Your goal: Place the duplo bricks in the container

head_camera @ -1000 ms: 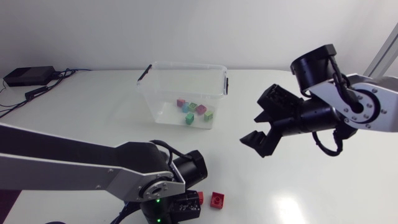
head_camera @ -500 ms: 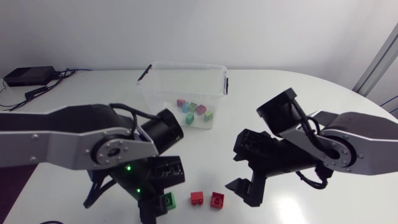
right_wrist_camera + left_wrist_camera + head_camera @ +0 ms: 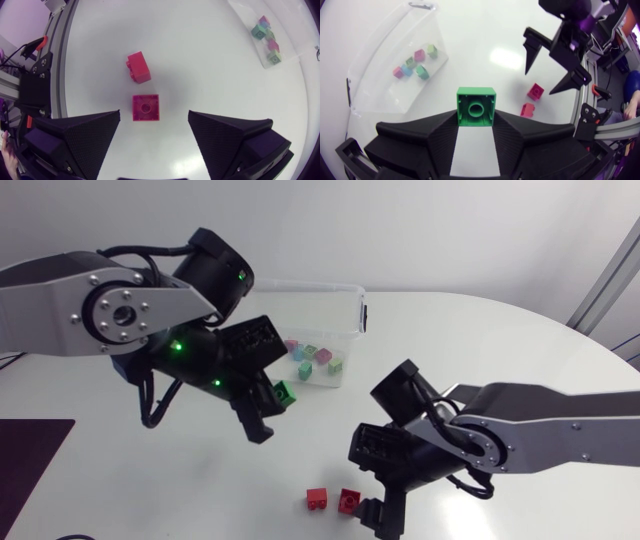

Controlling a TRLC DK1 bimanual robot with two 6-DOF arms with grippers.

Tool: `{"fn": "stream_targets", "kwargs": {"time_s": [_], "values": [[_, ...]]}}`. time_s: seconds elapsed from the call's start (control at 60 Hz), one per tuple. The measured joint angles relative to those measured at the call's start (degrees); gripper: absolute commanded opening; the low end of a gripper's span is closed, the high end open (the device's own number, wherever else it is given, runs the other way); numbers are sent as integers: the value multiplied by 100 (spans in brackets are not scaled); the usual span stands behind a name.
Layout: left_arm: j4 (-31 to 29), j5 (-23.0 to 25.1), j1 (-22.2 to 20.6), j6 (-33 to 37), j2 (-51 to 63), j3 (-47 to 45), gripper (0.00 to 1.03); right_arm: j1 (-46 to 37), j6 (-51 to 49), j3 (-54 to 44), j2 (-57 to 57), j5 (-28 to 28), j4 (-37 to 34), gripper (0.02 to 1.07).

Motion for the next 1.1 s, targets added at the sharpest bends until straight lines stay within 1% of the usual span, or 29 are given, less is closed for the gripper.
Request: {"fn": "stream_targets", "kwargs": {"time_s": [0.2, 0.3, 0.483, 0.533, 0.583, 0.65, 0.667, 0.733, 0.75, 0.783, 0.85, 0.9, 0.95, 1.067, 1.083, 1.1], "values": [[699, 0, 369, -2, 0, 280, 33, 179, 2, 0, 337, 212, 127, 98], [990, -2, 483, -4, 22, 378, 33, 199, 13, 0, 509, 275, 144, 92], [1425, -4, 647, -28, 271, 592, 33, 214, 22, 11, 680, 372, 188, 91], [1521, -4, 713, -31, 382, 675, 33, 236, 22, 11, 691, 382, 219, 87], [1659, -7, 787, -48, 501, 756, 33, 258, 24, 11, 697, 382, 234, 86], [1886, -15, 883, -68, 684, 876, 34, 291, 37, 11, 699, 385, 243, 75], [1932, -15, 909, -68, 739, 914, 34, 295, 46, 11, 699, 382, 249, 69], [2087, -15, 1016, -72, 986, 1084, 34, 323, 70, 11, 699, 385, 251, 51], [2118, -15, 1036, -72, 1038, 1121, 34, 330, 74, 11, 699, 385, 251, 45], [2192, -15, 1080, -74, 1180, 1204, 34, 354, 116, 11, 699, 385, 251, 36], [2288, -15, 1137, -96, 1397, 1311, 35, 365, 140, 11, 695, 385, 247, 23], [2367, -17, 1176, -136, 1574, 1405, 38, 363, 162, 11, 651, 385, 223, 21], [2433, -20, 1207, -173, 1740, 1488, 43, 363, 175, 11, 533, 389, 149, 21], [2542, -22, 1279, -181, 2083, 1685, 68, 352, 177, 22, 26, 387, -120, 21], [2544, -20, 1292, -181, 2116, 1711, 76, 350, 177, 22, -39, 385, -140, 21], [2546, -22, 1305, -181, 2164, 1740, 79, 339, 177, 26, -105, 389, -166, 21]]}}
